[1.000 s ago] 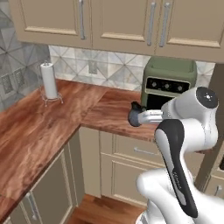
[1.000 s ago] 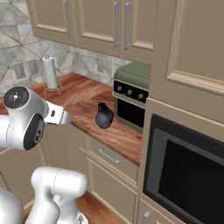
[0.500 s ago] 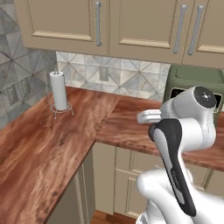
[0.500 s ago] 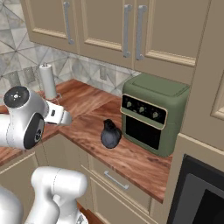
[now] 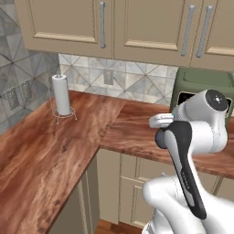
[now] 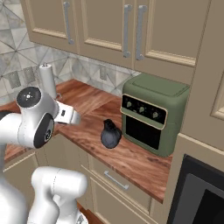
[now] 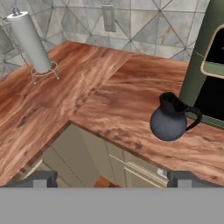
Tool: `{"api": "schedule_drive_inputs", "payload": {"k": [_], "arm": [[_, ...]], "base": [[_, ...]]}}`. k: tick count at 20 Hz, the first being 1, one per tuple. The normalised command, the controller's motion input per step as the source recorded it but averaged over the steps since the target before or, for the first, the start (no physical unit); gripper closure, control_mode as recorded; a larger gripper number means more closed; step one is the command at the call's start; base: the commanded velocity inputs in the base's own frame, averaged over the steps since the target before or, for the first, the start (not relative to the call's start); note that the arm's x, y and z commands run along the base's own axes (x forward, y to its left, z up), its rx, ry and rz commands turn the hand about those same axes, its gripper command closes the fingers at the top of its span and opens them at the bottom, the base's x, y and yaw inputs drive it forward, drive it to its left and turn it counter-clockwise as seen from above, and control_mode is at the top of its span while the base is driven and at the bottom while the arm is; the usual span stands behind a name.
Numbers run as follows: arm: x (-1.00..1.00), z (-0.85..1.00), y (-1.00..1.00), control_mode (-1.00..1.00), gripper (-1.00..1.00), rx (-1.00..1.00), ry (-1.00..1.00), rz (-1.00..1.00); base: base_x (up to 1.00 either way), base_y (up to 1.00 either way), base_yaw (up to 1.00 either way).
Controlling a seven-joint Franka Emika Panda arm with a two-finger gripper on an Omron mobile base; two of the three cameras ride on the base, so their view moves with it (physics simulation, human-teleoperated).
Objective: Move the croissant and beet from the top shelf to the second highest shelf to make space. Then, place the pitcher from the counter on the cleared top shelf.
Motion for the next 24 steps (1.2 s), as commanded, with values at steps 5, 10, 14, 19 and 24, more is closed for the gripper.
{"api": "schedule_drive_inputs", "payload": {"k": [5, 10, 14, 19, 24], "arm": [[0.0, -0.11, -0.48, -1.0, -1.0, -0.04, 0.0, 0.02], [0.01, -0.26, -0.57, -1.0, -1.0, -0.08, 0.0, 0.08], [0.0, -0.25, -0.39, -1.0, -1.0, -0.11, 0.0, 0.1], [0.08, -0.16, -0.23, -1.0, -1.0, -0.13, 0.06, 0.02], [0.19, -0.27, -0.34, -1.0, -1.0, -0.08, 0.13, 0.0]], "base": [[0.0, 0.0, 0.0], [0.0, 0.0, 0.0], [0.0, 0.0, 0.0], [0.0, 0.0, 0.0], [0.0, 0.0, 0.0]]}}
